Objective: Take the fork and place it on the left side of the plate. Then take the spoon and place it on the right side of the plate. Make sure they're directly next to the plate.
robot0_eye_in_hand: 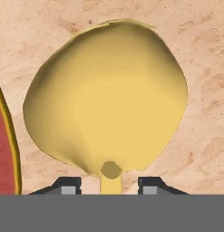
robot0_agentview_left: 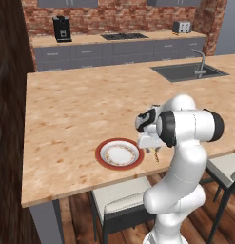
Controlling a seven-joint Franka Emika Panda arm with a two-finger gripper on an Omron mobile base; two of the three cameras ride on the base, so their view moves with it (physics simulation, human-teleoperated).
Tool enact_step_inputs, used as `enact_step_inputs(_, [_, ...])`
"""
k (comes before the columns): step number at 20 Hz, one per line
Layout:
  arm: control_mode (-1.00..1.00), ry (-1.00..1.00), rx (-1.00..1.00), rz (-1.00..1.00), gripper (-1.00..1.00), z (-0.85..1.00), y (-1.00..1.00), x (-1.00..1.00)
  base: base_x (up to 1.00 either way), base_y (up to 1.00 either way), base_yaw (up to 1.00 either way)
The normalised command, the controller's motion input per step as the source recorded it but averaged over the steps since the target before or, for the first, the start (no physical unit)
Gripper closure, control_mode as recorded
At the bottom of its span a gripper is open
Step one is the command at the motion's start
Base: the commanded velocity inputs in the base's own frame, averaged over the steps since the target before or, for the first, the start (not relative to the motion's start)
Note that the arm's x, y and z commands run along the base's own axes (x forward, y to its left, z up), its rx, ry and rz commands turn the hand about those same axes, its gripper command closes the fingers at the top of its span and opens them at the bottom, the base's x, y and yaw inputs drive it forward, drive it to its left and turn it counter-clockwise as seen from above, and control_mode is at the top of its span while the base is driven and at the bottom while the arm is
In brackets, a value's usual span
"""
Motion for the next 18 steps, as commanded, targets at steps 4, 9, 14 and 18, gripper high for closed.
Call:
enact_step_inputs(4, [-1.00, -0.07, 0.00, 0.00, -1.00, 0.22, -0.03, -0.25, 0.00, 0.00, 0.00])
enact_step_inputs(9, [-1.00, -0.15, -0.01, 0.00, -1.00, 0.58, 0.03, -0.61, 0.00, 0.00, 0.00])
enact_step_inputs(14, [-1.00, -0.23, -0.03, 0.00, -1.00, 0.74, 0.22, -0.90, 0.00, 0.00, 0.00])
enact_step_inputs(18, [-1.00, -0.21, -0.01, 0.00, -1.00, 0.76, 0.12, -0.74, 0.00, 0.00, 0.00])
